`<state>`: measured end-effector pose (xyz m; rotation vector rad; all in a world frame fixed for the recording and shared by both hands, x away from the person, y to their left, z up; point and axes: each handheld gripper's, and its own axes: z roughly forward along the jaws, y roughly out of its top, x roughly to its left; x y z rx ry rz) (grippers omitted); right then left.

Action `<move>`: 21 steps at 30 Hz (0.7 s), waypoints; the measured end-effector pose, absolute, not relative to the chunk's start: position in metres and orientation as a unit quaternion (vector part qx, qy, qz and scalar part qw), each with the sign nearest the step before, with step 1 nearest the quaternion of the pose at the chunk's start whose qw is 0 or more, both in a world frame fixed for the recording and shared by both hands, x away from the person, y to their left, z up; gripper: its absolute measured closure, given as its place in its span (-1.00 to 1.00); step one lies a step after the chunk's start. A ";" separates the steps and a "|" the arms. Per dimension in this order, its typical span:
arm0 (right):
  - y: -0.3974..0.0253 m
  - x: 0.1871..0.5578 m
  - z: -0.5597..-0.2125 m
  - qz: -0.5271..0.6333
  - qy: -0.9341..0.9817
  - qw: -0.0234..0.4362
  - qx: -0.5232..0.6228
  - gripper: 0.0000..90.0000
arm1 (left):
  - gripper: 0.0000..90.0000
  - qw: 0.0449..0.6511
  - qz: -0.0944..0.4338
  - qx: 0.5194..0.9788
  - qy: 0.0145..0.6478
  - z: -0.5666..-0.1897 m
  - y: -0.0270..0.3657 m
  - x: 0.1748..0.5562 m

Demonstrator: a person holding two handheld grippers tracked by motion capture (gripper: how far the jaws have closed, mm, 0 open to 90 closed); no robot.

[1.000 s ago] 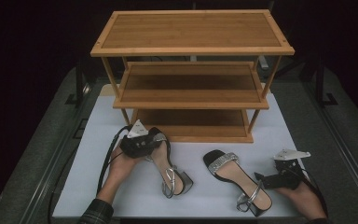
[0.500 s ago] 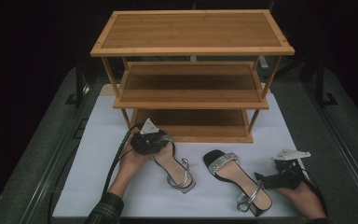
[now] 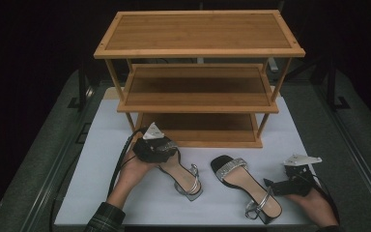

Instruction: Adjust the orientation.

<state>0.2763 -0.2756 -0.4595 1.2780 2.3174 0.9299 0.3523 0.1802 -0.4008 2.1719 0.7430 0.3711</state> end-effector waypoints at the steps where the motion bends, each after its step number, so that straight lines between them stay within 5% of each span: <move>1: -0.276 0.276 -0.460 0.327 0.814 0.167 0.449 -1.00 | -0.01 0.399 0.144 0.859 0.287 -0.399 0.179 0.350; 16: -0.276 0.276 -0.460 0.327 0.814 0.167 0.449 -1.00 | 0.08 0.436 0.058 0.876 0.197 -0.404 0.137 0.312; 21: -0.276 0.276 -0.460 0.327 0.814 0.167 0.449 -1.00 | 0.54 0.443 0.053 0.877 0.181 -0.408 0.129 0.312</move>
